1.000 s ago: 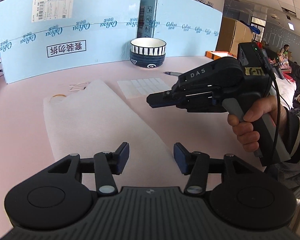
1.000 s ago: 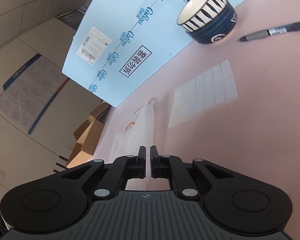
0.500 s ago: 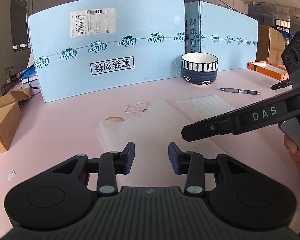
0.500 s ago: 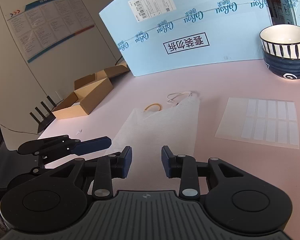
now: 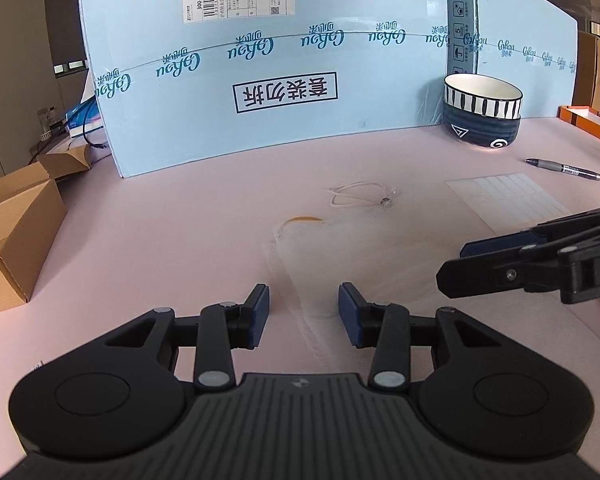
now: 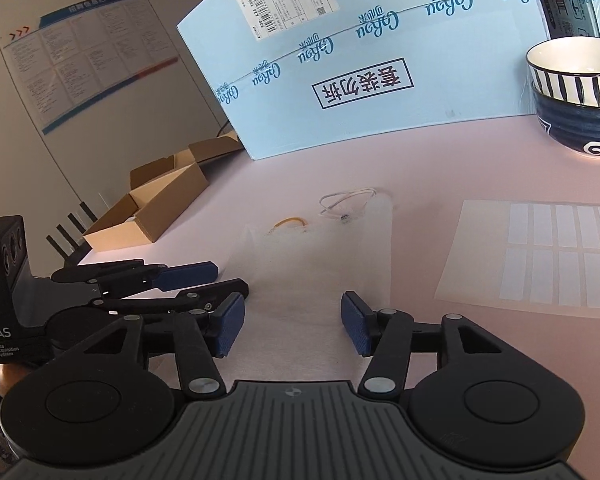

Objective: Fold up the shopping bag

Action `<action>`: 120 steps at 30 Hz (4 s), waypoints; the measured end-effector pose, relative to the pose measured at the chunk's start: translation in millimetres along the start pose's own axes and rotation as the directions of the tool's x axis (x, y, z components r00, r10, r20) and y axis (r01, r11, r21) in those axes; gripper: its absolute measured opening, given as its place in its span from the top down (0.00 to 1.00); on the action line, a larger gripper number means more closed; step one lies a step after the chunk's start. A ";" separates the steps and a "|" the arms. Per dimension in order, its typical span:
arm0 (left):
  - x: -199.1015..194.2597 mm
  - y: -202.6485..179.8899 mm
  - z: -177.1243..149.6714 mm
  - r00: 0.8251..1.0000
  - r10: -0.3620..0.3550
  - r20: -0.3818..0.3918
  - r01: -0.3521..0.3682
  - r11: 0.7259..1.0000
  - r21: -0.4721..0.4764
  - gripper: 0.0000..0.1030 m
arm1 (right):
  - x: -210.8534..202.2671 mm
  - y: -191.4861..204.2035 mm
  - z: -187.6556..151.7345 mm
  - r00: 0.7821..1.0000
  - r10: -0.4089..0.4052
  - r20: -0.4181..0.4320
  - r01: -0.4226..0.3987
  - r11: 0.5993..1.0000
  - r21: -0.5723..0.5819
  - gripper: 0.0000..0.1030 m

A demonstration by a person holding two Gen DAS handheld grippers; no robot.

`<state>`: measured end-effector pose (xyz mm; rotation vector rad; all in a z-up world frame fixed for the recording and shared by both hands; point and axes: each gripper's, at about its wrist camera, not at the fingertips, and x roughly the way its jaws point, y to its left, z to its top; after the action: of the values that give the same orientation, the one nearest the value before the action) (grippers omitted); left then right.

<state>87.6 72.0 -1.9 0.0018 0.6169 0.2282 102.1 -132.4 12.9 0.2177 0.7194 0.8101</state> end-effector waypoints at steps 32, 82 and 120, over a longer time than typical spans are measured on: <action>-116.9 -70.2 -62.5 0.988 -0.150 -0.044 0.155 0.976 0.155 0.32 | -159.8 76.5 -140.0 0.980 -0.123 0.158 0.159 -0.005 -0.987 0.11; -173.1 -76.1 -91.0 0.947 -0.307 -0.090 0.319 0.887 0.334 0.24 | -139.4 78.5 -205.4 0.991 -0.053 0.125 0.074 -0.555 -0.829 0.78; -172.4 -118.2 -107.6 0.974 -0.201 0.100 0.089 0.752 0.653 0.71 | -135.6 102.3 -130.9 0.975 -0.048 0.217 0.217 -0.011 -0.976 0.97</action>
<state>-85.6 -87.0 0.8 0.6411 0.5006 -0.1508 -108.0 -172.3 28.3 -1.1833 -0.1612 0.9350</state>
